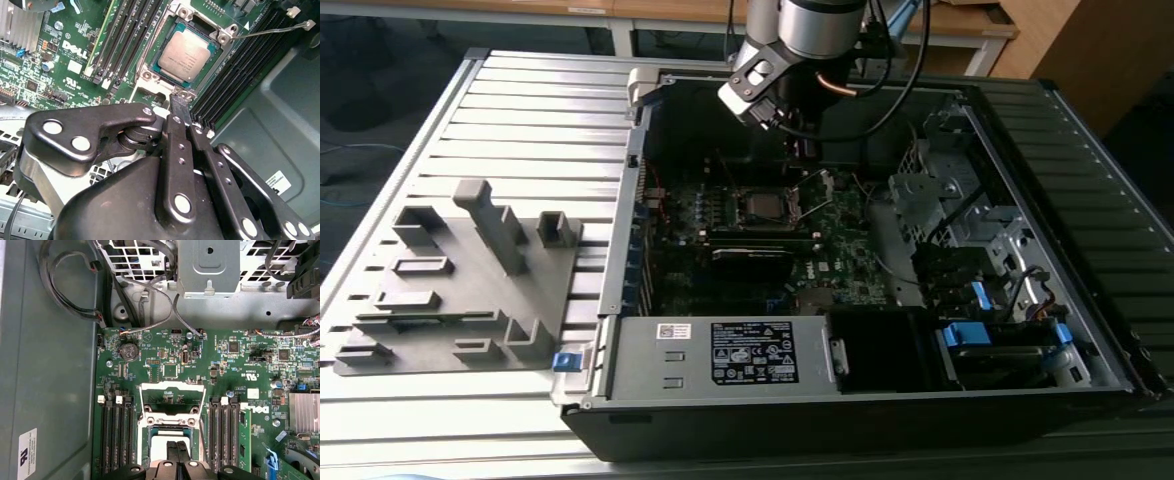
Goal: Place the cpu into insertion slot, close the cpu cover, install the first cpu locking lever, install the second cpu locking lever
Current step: 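Close the cpu cover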
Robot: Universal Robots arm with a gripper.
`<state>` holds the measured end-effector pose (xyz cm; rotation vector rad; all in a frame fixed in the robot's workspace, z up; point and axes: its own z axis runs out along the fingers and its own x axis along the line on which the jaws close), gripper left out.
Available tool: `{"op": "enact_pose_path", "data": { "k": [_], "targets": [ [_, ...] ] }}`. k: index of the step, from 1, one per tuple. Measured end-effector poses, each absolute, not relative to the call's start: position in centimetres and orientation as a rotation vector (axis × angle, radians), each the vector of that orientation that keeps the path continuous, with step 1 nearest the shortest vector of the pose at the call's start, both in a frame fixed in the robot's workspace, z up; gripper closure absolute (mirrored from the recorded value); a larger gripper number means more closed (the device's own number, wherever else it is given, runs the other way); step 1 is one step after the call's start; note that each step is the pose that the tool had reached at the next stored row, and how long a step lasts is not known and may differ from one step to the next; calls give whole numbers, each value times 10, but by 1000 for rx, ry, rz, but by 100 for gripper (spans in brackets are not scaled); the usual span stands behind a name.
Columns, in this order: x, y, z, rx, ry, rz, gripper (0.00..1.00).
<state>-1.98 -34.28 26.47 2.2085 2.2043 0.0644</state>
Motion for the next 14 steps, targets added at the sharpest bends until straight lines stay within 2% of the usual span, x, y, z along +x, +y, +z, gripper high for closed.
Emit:
{"op": "enact_pose_path", "data": {
  "k": [14],
  "targets": [
    [-18,-343,265,2208,2204,64,89]
  ]
}}
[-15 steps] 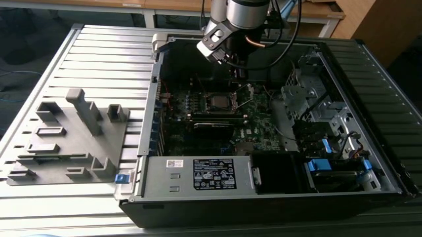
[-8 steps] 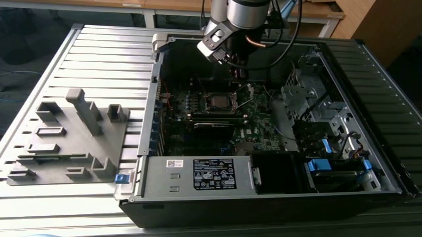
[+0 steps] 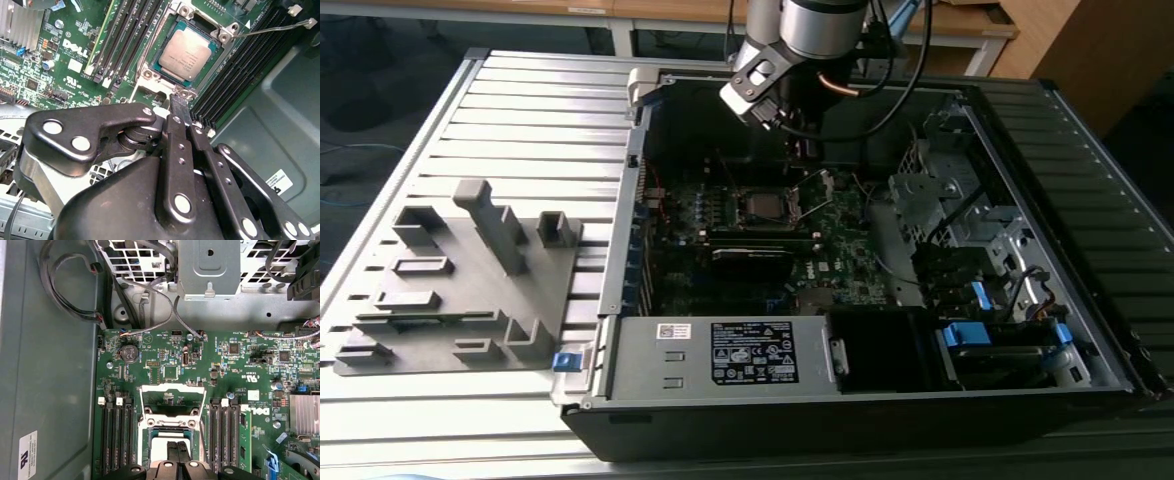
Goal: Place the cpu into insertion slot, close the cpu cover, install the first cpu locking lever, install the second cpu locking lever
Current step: 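Close the cpu cover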
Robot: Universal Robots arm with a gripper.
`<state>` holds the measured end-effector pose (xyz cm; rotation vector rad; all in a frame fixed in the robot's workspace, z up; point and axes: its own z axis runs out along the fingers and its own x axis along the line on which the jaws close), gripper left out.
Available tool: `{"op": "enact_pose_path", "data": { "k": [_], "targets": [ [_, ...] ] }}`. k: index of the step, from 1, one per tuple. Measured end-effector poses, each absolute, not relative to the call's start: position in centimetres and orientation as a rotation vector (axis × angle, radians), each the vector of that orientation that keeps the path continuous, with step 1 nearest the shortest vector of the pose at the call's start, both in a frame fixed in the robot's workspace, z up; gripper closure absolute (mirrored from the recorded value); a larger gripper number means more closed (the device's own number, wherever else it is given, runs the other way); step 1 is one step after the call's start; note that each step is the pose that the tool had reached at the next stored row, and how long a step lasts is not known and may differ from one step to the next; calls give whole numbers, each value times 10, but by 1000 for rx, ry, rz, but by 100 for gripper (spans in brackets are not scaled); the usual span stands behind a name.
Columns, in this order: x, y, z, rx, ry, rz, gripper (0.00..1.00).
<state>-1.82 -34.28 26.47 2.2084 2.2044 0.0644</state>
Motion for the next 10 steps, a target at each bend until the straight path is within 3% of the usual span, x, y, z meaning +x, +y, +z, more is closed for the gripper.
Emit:
{"op": "enact_pose_path", "data": {
  "k": [10],
  "targets": [
    [-13,-343,264,2208,2204,65,89]
  ]
}}
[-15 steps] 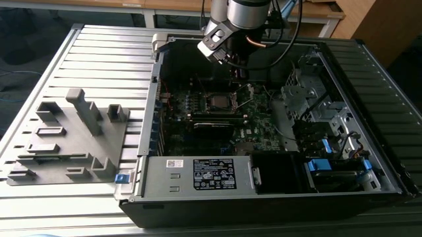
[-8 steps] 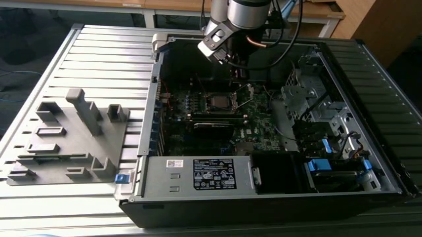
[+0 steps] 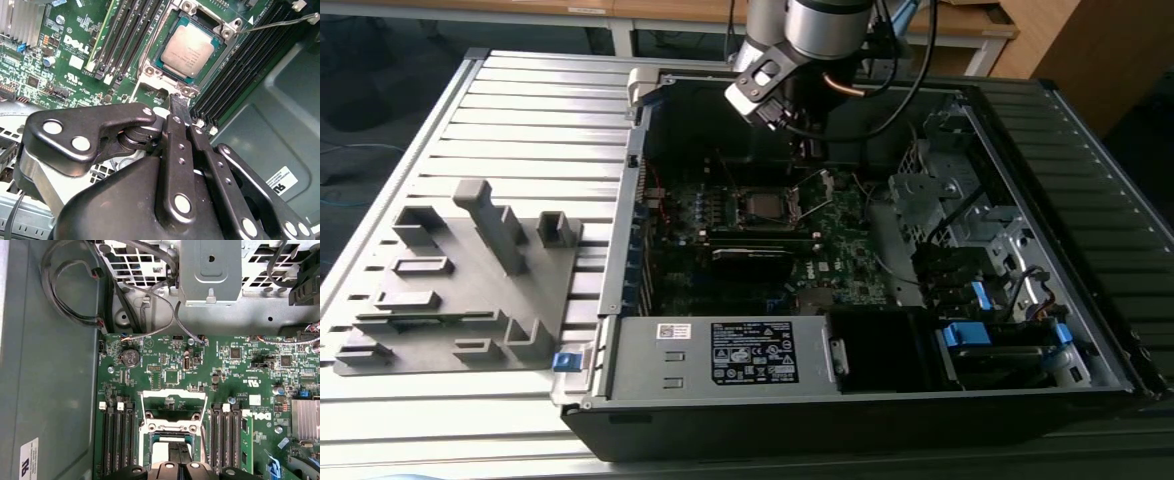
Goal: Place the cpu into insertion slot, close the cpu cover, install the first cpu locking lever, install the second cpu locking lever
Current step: 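Close the cpu cover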
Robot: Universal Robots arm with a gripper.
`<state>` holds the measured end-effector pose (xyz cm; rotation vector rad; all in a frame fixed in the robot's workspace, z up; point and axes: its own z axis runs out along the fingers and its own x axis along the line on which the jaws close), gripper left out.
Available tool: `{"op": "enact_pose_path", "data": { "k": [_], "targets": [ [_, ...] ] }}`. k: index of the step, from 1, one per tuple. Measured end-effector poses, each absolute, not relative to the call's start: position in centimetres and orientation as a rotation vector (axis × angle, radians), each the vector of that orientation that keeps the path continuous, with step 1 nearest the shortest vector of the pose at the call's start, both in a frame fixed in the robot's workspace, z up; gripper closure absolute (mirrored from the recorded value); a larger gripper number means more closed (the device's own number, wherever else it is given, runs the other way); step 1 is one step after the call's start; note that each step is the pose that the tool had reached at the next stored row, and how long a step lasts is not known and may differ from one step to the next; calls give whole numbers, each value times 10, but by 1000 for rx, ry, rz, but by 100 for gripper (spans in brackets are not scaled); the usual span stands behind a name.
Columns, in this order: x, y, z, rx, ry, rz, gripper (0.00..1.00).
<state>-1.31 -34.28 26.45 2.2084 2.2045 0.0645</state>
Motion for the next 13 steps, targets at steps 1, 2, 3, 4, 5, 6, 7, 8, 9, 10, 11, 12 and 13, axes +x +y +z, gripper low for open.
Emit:
{"op": "enact_pose_path", "data": {
  "k": [1,2,3,4,5,6,7,8,9,10,11,12,13],
  "targets": [
    [-12,-343,264,2208,2204,65,89],
    [-11,-343,264,2208,2204,64,89],
    [-10,-343,264,2208,2204,64,89],
    [-9,-343,264,2208,2204,64,89],
    [-7,-343,264,2208,2205,64,89],
    [-6,-343,264,2208,2205,64,89],
    [-5,-343,264,2208,2204,64,89],
    [-3,-343,264,2208,2204,64,89],
    [-2,-343,264,2208,2204,64,89],
    [0,-343,264,2208,2204,65,89],
    [2,-343,264,2208,2204,64,89],
    [3,-343,264,2208,2204,64,89],
    [5,-343,264,2208,2204,64,89]
  ]
}}
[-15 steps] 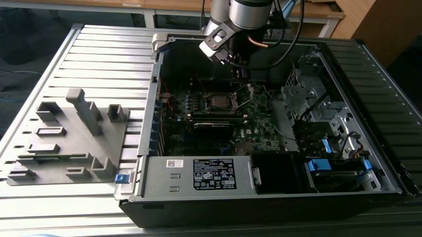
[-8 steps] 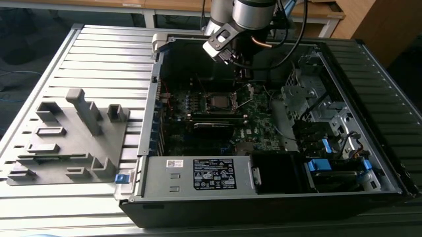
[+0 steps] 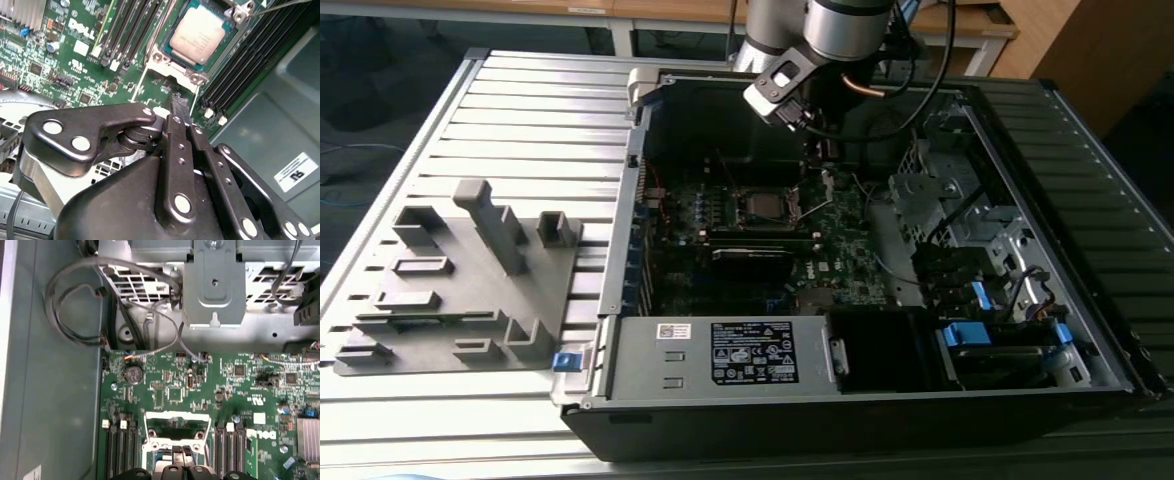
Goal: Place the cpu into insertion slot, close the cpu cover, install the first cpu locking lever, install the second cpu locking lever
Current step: 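Close the cpu cover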
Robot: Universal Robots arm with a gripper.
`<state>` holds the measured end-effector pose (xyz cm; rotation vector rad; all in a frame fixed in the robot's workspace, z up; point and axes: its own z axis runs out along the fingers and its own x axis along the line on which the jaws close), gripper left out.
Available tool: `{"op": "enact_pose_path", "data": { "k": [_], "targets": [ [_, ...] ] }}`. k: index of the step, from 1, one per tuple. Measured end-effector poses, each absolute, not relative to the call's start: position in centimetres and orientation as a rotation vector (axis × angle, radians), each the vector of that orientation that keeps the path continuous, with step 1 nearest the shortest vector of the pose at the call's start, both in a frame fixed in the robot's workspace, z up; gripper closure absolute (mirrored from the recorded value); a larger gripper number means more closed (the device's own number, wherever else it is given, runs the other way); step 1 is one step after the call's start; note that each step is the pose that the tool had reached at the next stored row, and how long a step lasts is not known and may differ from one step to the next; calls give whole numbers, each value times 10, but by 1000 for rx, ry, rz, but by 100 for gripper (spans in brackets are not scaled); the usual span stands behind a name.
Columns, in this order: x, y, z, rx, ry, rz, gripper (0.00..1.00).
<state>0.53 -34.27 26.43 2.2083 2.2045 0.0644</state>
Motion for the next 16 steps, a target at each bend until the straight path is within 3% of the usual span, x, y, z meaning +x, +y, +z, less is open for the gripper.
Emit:
{"op": "enact_pose_path", "data": {
  "k": [16],
  "targets": [
    [34,-341,264,2208,2204,64,89]
  ]
}}
